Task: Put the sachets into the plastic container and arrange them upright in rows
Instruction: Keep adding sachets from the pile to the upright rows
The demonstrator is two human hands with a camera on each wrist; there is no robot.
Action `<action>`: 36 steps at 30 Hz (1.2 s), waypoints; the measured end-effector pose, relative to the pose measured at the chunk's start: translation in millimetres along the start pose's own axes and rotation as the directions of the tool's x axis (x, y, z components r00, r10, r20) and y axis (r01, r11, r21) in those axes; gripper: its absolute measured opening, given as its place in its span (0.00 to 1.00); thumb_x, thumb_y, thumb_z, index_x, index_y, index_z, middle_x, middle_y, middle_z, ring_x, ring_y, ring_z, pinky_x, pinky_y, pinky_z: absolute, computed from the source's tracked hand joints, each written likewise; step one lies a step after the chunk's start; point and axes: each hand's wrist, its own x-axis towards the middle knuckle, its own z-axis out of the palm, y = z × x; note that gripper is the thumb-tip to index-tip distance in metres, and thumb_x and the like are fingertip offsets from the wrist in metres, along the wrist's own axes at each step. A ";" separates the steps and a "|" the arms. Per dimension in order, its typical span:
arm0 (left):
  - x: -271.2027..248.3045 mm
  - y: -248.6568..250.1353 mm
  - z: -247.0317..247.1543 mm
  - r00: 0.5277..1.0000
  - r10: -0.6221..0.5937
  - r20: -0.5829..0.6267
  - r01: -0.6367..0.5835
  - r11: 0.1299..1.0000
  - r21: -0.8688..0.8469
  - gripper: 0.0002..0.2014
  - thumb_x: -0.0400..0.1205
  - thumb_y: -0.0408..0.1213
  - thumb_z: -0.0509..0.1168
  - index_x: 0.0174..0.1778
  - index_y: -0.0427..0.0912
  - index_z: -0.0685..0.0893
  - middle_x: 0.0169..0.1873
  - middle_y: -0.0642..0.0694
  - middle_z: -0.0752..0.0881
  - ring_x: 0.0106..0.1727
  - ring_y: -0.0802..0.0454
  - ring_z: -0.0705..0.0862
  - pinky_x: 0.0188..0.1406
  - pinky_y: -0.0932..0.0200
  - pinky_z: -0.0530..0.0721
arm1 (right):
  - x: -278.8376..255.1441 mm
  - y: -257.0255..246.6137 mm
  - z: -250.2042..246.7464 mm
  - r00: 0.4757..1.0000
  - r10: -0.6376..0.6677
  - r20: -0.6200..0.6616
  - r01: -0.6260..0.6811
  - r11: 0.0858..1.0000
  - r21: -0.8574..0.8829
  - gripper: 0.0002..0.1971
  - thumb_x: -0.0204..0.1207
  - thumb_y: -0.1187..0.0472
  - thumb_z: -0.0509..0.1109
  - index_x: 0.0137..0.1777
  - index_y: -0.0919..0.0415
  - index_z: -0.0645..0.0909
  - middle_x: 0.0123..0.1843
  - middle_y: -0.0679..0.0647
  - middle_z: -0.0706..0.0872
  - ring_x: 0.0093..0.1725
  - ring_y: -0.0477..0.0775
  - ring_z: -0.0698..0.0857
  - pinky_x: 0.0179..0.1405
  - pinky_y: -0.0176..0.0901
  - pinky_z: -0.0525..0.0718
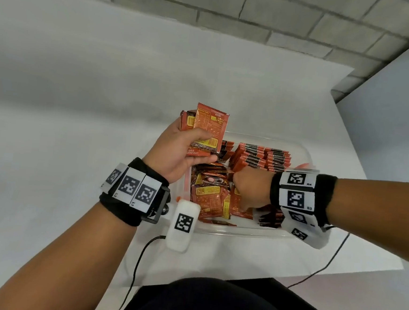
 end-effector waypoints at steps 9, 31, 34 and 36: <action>3.6 -2.8 -5.6 0.999 -0.001 0.038 0.004 0.997 -0.082 0.10 0.79 0.23 0.64 0.53 0.39 0.80 0.45 0.43 0.88 0.46 0.45 0.89 0.45 0.46 0.90 | 13.2 -13.4 1.7 0.996 -0.048 0.077 0.057 0.990 -0.128 0.31 0.69 0.44 0.77 0.65 0.65 0.78 0.60 0.57 0.83 0.57 0.55 0.82 0.45 0.42 0.80; 4.2 -2.9 -7.8 0.999 -0.017 0.048 0.023 0.993 -0.113 0.13 0.79 0.23 0.64 0.58 0.38 0.79 0.46 0.43 0.89 0.45 0.46 0.90 0.45 0.45 0.90 | -1.5 32.8 -10.0 0.972 0.045 -0.232 -0.039 0.999 0.029 0.12 0.80 0.64 0.59 0.34 0.62 0.74 0.28 0.53 0.73 0.25 0.50 0.70 0.23 0.40 0.67; 4.0 -2.8 -7.3 0.999 -0.017 0.045 0.021 0.995 -0.102 0.12 0.79 0.24 0.64 0.57 0.39 0.80 0.46 0.43 0.89 0.45 0.45 0.90 0.45 0.45 0.90 | -3.0 32.7 -9.3 0.961 0.088 -0.263 -0.094 0.995 -0.011 0.07 0.77 0.70 0.58 0.41 0.62 0.74 0.30 0.53 0.72 0.26 0.50 0.69 0.22 0.39 0.63; 3.8 -2.7 -7.3 0.999 -0.016 0.045 0.020 0.995 -0.097 0.11 0.79 0.24 0.64 0.56 0.39 0.80 0.46 0.44 0.89 0.45 0.46 0.90 0.45 0.45 0.90 | -2.5 33.9 -9.3 0.958 0.085 -0.273 -0.093 0.996 -0.017 0.07 0.78 0.70 0.58 0.41 0.62 0.73 0.31 0.53 0.71 0.26 0.50 0.68 0.21 0.39 0.63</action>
